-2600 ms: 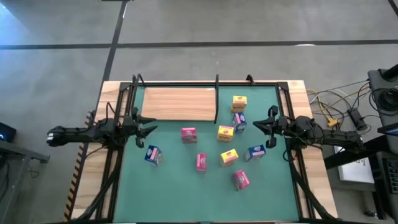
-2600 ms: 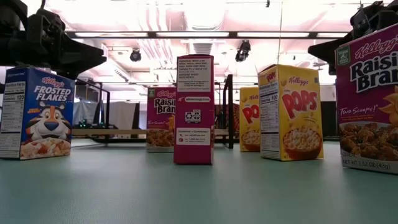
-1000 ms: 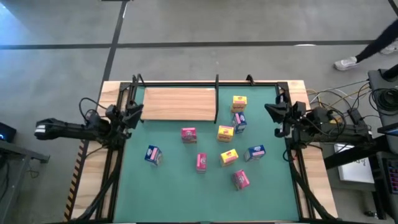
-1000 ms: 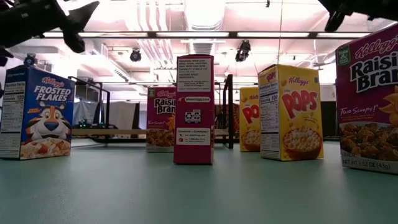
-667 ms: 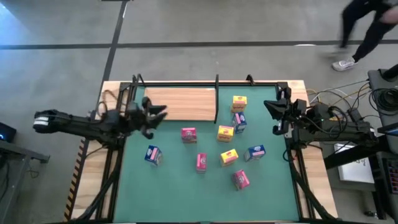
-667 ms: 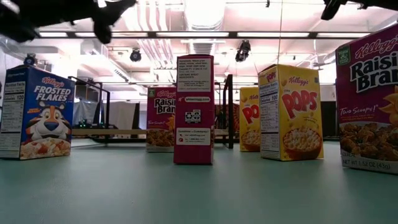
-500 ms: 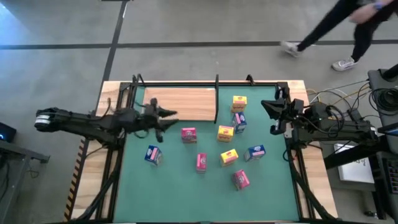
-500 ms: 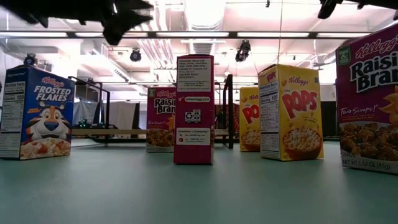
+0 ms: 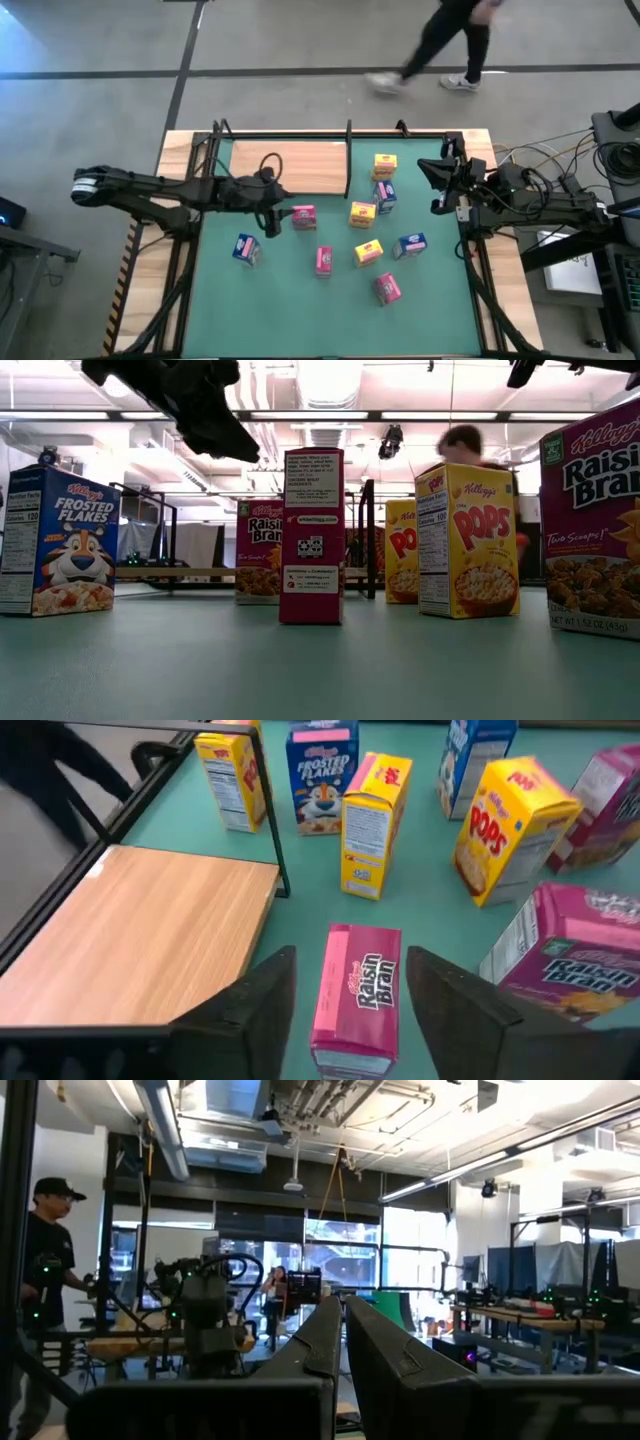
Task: Stack cereal on shelf
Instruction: Put the top pink cereal box on the shelf
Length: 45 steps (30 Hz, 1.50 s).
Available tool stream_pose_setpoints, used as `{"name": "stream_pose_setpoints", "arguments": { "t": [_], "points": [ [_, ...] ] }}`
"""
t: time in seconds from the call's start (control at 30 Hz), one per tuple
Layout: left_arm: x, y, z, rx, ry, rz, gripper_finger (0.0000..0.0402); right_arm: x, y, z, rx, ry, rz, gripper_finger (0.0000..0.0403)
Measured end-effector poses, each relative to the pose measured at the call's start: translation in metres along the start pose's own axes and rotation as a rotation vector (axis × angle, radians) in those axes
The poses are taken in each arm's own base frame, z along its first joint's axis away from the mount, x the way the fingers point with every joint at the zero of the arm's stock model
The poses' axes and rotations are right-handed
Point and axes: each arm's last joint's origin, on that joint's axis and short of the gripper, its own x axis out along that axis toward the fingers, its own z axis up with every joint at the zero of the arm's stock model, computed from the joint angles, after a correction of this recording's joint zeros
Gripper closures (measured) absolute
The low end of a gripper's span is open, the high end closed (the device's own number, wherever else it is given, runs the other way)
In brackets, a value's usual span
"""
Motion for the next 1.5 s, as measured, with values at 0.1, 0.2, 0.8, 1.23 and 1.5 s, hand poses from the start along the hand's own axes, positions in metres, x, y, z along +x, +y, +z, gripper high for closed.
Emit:
{"name": "stream_pose_setpoints", "arguments": {
  "t": [0.1, 0.2, 0.8, 1.23, 1.5],
  "points": [
    [0.007, -0.001, 0.002, 0.035, 0.016, 0.001, 0.0177, 0.000, 0.000, 0.000, -0.015, -0.001, 0.000, 0.0390],
    [0.015, -0.003, 0.000, 0.074, 0.047, 0.002, 0.0141, 0.000, 0.000, 0.000, -0.023, 0.000, 0.000, 0.0390],
    [0.063, -0.004, -0.021, 0.110, 0.178, -0.043, 0.0090, 0.000, 0.000, -0.001, -0.059, 0.006, 0.001, 0.0390],
    [0.068, -0.004, -0.025, 0.128, 0.209, -0.045, 0.0148, 0.000, 0.000, -0.001, -0.060, 0.007, 0.001, 0.0390],
    [0.068, -0.004, -0.025, 0.165, 0.210, -0.049, 0.0193, 0.000, 0.000, -0.001, -0.060, 0.009, 0.001, 0.0390]
  ]
}}
